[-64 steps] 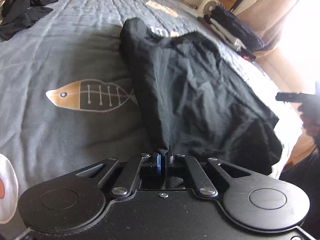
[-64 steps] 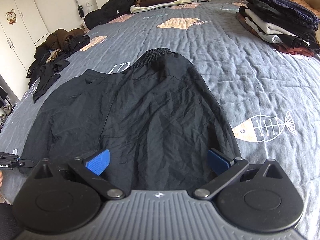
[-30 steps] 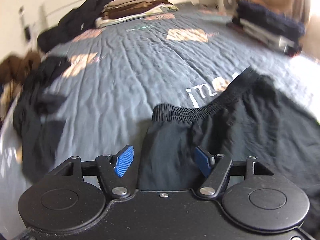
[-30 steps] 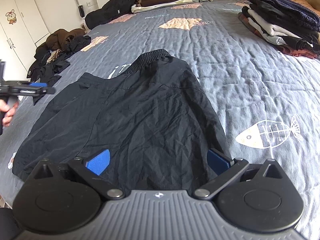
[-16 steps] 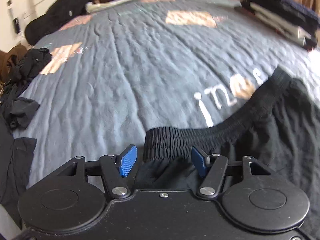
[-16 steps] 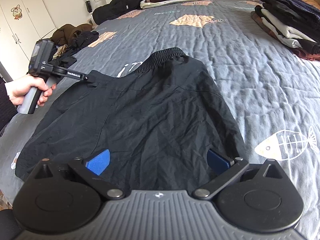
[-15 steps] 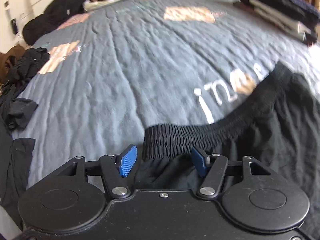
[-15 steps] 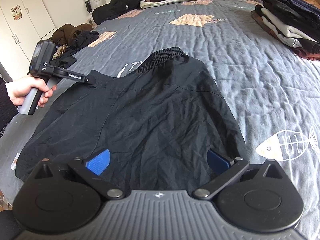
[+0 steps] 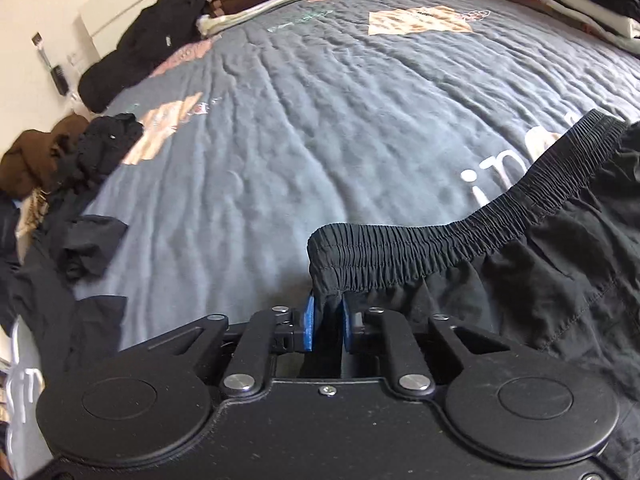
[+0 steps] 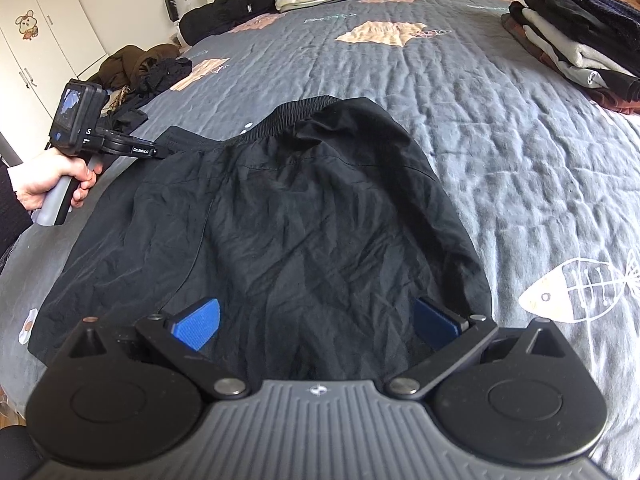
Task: Fold clothes
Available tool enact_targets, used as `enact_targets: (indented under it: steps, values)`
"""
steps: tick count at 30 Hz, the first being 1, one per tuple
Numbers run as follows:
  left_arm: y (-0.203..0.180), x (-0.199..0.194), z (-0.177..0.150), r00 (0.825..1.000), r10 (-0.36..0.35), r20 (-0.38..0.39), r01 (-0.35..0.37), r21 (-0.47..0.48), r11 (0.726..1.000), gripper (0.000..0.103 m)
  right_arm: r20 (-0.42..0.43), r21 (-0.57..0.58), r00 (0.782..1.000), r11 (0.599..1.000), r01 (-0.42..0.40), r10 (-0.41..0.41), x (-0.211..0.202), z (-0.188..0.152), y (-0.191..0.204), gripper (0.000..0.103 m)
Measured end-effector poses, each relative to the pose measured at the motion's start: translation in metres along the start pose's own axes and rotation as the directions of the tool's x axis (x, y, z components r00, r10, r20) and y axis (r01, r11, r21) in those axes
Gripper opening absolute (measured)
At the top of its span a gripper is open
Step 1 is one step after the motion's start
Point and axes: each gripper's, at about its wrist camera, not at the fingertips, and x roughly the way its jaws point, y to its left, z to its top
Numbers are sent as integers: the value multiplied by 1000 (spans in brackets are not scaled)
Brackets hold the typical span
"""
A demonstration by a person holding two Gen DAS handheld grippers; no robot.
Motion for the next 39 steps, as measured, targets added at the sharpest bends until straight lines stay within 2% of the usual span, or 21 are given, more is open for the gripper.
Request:
enact_targets:
  steps: [1, 2, 8, 11, 13, 16, 19, 22, 25, 28, 31, 32, 34, 35, 39]
  values:
    - [-4, -11, -5, 1000, -10, 13, 10, -3, 1000, 47, 2, -3, 1000, 1000, -2, 2, -1, 0, 0, 103]
    - [-8, -25, -11, 999, -25, 29, 25, -5, 1000, 52, 5, -5, 1000, 1000, -4, 4, -2, 0, 0, 103]
    - [-38, -108, -46, 986, -116, 124, 118, -11, 993, 54, 35, 22, 999, 1000, 4, -4, -13, 4, -11, 103]
    - [-53, -149, -64, 972, -159, 171, 164, -11, 986, 59, 59, 47, 998, 999, 9, -12, -20, 6, -19, 103]
    - [-83, -181, -85, 960, -200, 196, 197, 38, 980, 62, 75, 59, 997, 998, 9, -14, -26, 7, -23, 103]
    - [-130, -214, -113, 926, -303, 223, 299, 52, 953, 62, 91, 70, 996, 998, 6, -13, -33, 8, -26, 103]
    - [-171, -231, -134, 872, -427, 238, 437, 11, 899, 62, 98, 60, 995, 998, -1, -5, -40, 8, -25, 103]
    - [-213, -240, -152, 854, -459, 245, 465, 35, 885, 62, 117, 51, 993, 999, -10, 4, -52, 7, -24, 103]
    - [-246, -246, -165, 888, -387, 247, 372, 107, 922, 62, 116, 41, 993, 999, -12, 7, -60, 1, -26, 103]
    - [-270, -249, -175, 933, -250, 260, 212, 163, 963, 62, 93, 24, 996, 1000, -1, -2, -61, -7, -27, 103]
    - [-283, -248, -180, 949, -182, 257, 147, 149, 978, 60, 62, -13, 998, 1000, 5, -4, -59, -15, -26, 103]
    - [-288, -247, -183, 955, -155, 251, 121, 146, 982, 55, 58, -21, 998, 1000, 5, -4, -59, -18, -25, 103]
    - [-297, -244, -189, 966, -96, 239, 63, 142, 988, 12, 58, -32, 998, 999, 8, -6, -62, -23, -26, 103]
    - [-299, -243, -193, 970, -87, 229, 56, 135, 989, 8, 60, -37, 998, 999, 10, -7, -64, -25, -26, 103]
    - [-301, -244, -207, 975, -64, 211, 42, 110, 993, 8, 63, -77, 997, 996, 51, -46, -71, -31, -36, 103]
